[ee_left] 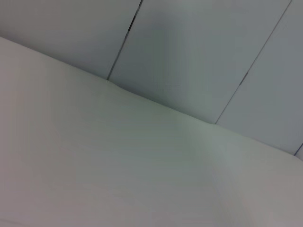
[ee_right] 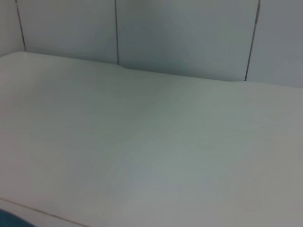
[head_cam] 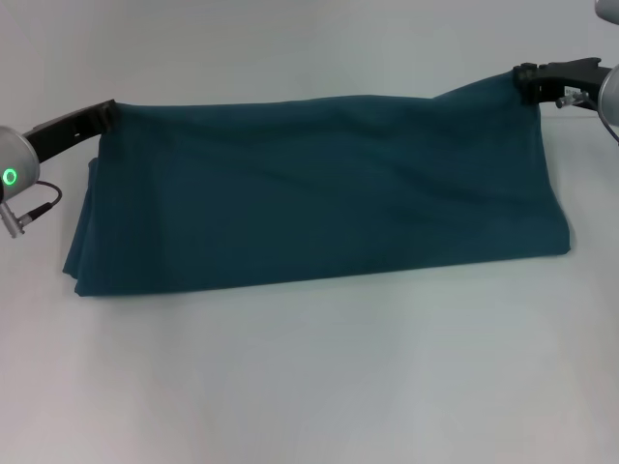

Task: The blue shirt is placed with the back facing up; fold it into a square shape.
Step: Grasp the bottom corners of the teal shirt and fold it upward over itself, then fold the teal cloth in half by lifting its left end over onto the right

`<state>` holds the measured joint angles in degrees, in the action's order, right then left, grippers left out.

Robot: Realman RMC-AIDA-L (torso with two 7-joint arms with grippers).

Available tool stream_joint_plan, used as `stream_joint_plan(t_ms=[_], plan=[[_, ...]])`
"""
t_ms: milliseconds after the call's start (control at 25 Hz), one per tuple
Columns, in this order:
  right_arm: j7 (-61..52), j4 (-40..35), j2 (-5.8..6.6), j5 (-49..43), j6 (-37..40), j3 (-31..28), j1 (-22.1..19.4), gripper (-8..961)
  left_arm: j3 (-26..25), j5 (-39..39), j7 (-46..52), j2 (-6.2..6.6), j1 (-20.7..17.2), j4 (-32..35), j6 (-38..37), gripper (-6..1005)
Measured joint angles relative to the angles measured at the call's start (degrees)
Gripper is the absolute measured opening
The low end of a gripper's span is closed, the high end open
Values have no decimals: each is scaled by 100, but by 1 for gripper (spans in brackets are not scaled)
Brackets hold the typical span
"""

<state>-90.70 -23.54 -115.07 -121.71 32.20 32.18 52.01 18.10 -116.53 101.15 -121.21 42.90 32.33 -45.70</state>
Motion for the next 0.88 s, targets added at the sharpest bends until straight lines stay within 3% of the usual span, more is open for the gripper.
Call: stream_joint_plan(t_ms=[280, 520, 800, 880], plan=[[136, 55, -38, 12, -260, 139, 38, 33, -3, 68, -42, -45, -8, 2, 0, 8], [365, -67, -68, 22, -291, 145, 38, 57, -7, 554, -202, -122, -124, -4, 229, 114], [313, -140, -14, 293, -346, 148, -3, 509, -7, 635, -234, -138, -153, -70, 380, 265], [304, -132, -3, 345, -306, 145, -22, 529, -6, 655, -238, -140, -157, -76, 379, 329]])
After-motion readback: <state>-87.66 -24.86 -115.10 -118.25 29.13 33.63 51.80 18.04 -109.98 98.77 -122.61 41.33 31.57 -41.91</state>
